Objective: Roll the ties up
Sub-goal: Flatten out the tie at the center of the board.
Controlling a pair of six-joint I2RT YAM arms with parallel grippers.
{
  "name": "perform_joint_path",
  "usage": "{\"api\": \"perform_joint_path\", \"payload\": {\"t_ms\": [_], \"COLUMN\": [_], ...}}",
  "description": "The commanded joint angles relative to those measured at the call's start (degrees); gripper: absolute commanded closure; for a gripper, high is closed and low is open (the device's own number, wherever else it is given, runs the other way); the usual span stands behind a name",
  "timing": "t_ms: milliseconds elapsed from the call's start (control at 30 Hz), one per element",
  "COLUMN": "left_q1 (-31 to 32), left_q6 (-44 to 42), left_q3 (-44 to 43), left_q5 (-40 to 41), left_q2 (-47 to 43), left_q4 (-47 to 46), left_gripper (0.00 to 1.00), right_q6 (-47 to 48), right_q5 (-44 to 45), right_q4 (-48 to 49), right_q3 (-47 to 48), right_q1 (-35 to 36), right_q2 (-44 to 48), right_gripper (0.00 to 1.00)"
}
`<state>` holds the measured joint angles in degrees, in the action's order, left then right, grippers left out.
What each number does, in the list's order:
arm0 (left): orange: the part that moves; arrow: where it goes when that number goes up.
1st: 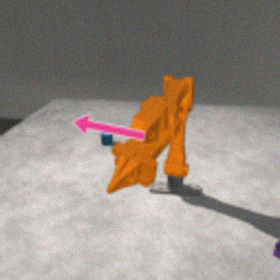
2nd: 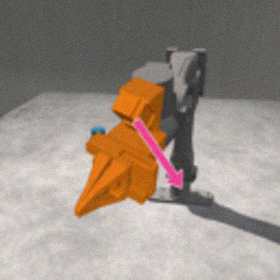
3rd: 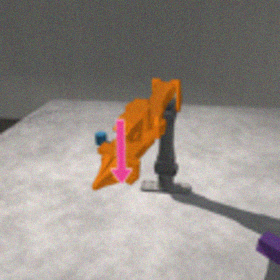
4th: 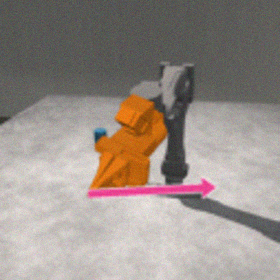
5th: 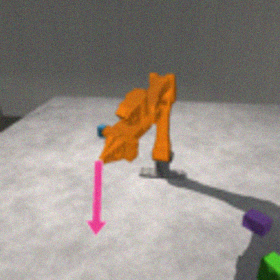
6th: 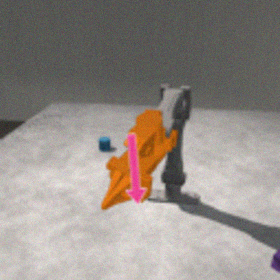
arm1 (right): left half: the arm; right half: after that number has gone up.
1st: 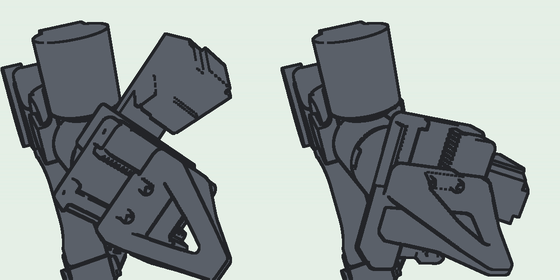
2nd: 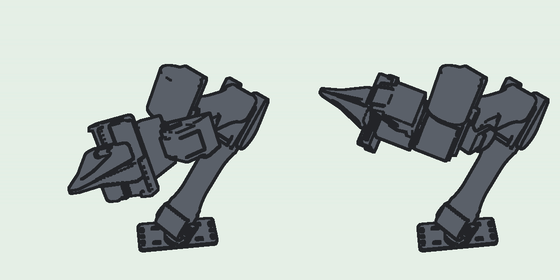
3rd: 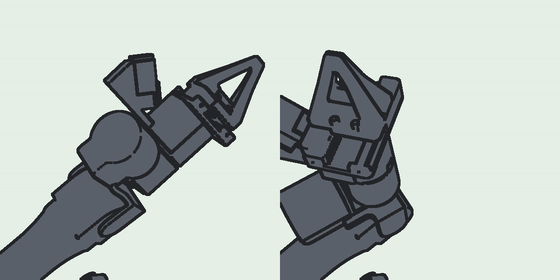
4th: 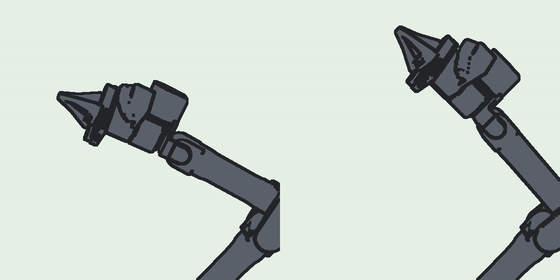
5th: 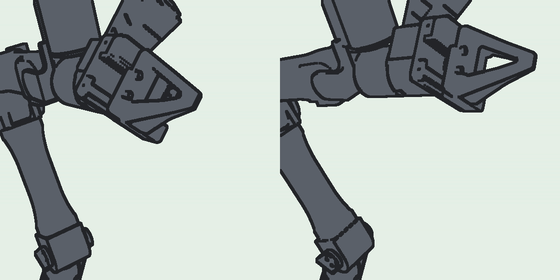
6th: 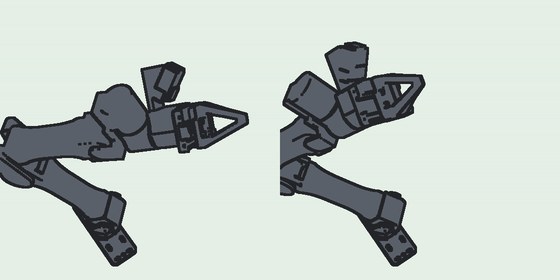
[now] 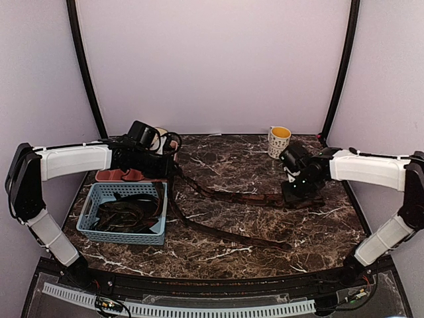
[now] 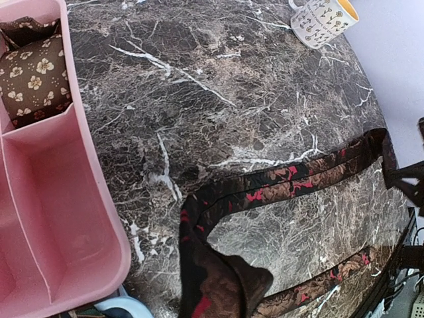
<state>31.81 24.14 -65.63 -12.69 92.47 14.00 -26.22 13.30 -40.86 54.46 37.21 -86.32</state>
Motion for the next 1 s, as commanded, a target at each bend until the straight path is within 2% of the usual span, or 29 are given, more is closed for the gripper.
{"api": "perform_joint_path", "payload": {"t_ms": [0, 133, 233, 367, 400, 467, 533, 600, 733, 867, 967], "left_q1": [-0.85, -1.45, -1.95, -2.4, -2.47, -2.61, -2.77, -2.9, -3.27, -3.42, -3.36], "left_q6": [-1.11, -1.1, -1.11, -1.26, -1.3, -1.45, -1.41, -1.44, -1.4, -1.31, -1.22], "left_q3": [-1.61, -1.35, -1.15, -1.13, -1.2, -1.15, -0.81, -0.65, -0.34, 0.05, 0.13], "left_q5": [1.19, 2.75, 3.72, 4.42, 4.47, 4.82, 4.86, 4.8, 4.66, 4.28, 3.81], "left_q2": [-1.32, -2.89, -4.19, -5.05, -5.06, -5.28, -5.57, -5.71, -5.64, -5.55, -5.37], "left_q4": [2.1, 2.87, 3.08, 3.72, 4.06, 4.72, 4.72, 4.64, 4.5, 4.16, 4.05], "left_gripper": [1.0, 1.0, 1.0, 1.0, 1.0, 1.0, 1.0, 1.0, 1.0, 1.0, 1.0], "right_q6": [-0.18, -0.64, 0.22, 0.72, 0.91, 1.66, 1.96, 2.55, 3.89, 2.11, -1.95], "right_q5": [6.85, 13.66, 15.05, 15.64, 15.22, 14.7, 14.48, 10.33, -10.07, -25.85, -26.68], "right_q4": [-5.73, -7.6, -6.27, -4.53, -3.98, -3.4, -4.44, -3.81, 3.48, 7.28, 9.39], "right_q3": [6.87, 9.66, 11.12, 14.42, 14.97, 16.31, 18.47, 18.87, 11.39, 3.01, -1.71], "right_q1": [-5.95, -13.03, -19.19, -26.62, -27.88, -29.67, -30.34, -30.35, -29.35, -22.64, -12.91], "right_q2": [6.63, 10.54, 12.62, 11.18, 10.63, 9.15, 7.74, 7.99, 12.4, 13.84, 13.03], "right_gripper": [1.0, 1.0, 1.0, 0.89, 0.83, 0.59, 0.43, 0.35, 0.27, 0.32, 0.37]}}
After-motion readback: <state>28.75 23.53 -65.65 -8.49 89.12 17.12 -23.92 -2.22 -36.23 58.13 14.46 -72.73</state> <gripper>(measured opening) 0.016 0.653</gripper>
